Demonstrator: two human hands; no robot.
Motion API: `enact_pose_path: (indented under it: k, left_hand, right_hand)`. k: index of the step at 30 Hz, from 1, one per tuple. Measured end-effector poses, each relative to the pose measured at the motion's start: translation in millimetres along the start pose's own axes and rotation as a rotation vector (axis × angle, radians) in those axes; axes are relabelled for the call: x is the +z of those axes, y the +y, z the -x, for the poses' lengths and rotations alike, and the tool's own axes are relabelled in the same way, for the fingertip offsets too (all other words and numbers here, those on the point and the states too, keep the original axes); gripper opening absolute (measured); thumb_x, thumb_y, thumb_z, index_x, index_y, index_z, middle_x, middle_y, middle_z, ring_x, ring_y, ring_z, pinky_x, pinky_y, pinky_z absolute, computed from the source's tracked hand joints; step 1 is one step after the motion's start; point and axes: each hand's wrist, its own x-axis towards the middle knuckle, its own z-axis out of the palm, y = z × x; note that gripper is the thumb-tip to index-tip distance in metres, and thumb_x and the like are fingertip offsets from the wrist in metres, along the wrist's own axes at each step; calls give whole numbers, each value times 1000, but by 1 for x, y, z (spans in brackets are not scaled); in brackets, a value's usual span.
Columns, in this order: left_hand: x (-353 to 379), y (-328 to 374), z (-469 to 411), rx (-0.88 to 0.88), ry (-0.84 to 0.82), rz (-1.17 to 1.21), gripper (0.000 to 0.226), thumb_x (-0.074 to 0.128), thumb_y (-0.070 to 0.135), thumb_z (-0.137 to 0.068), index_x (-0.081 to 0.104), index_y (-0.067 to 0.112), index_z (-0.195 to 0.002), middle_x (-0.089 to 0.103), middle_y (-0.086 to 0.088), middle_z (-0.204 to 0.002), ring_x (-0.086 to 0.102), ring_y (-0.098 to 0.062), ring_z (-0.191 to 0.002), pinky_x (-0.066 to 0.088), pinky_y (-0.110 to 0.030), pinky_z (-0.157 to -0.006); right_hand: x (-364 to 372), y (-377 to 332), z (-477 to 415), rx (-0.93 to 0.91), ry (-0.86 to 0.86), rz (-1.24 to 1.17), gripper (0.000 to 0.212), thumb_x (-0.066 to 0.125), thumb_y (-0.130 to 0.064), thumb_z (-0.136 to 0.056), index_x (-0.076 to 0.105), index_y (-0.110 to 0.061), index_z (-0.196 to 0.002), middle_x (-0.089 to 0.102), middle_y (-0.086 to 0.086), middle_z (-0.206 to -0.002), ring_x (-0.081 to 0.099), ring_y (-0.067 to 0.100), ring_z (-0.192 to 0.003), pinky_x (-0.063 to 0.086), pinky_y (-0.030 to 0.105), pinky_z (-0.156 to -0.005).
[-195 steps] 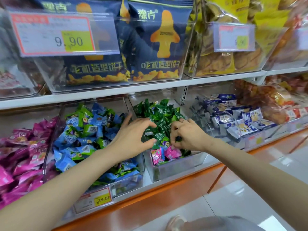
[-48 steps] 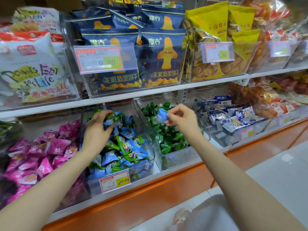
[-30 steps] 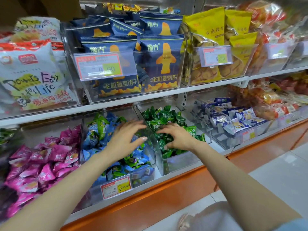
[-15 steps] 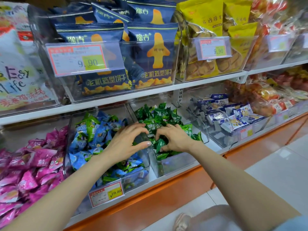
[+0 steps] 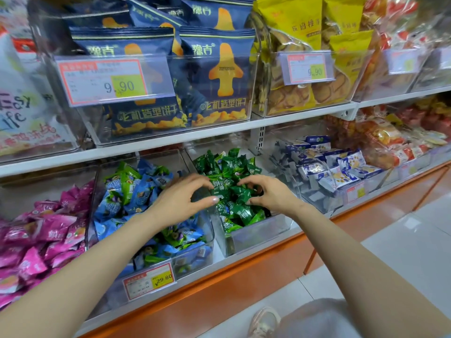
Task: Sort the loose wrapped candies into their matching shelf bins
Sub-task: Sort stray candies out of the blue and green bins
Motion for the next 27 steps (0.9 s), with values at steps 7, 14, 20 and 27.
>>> enact_pose_path:
  k: [7,14,20,27]
  left_hand:
    - [-2,17,-73,-177,-149,-179,64,66,46,-81,39,23,-134,44,3,-140,41,-19,-126,33,-32,-100]
    - [11,13,-110,-262,-386,-572,77,68,51,-77,36,16,-138,46,-4,-138,36,-26,-129,21,-42,-108]
    - [5,2,-105,-181,-32,-332,49,72,30,-79,55,15,-123,57,-6,-125,51,-24,-115,36,-38,-102]
    - [-3,-8,-108,-213,145,-382,44,69,28,-84,51,13,-121,52,-12,-124,49,-28,-115,40,-36,-92]
  right_hand:
    - [-15,5,5,77,245,-160,39,75,-28,-76,59,-34,-111,59,-5,-97,54,15,-82,47,35,-72]
    - [-21,-1,1,178,102,349,45,64,-39,-83,51,-33,-126,63,4,-114,44,25,-115,40,33,-85]
    - [-16,-2,-6,136,51,415,44,64,-39,-84,55,-32,-126,46,6,-127,35,28,-122,32,35,-97]
    - [-10,-13,-11,-40,1,306,56,58,-5,-78,54,-32,-127,47,-2,-137,34,23,-124,32,33,-96]
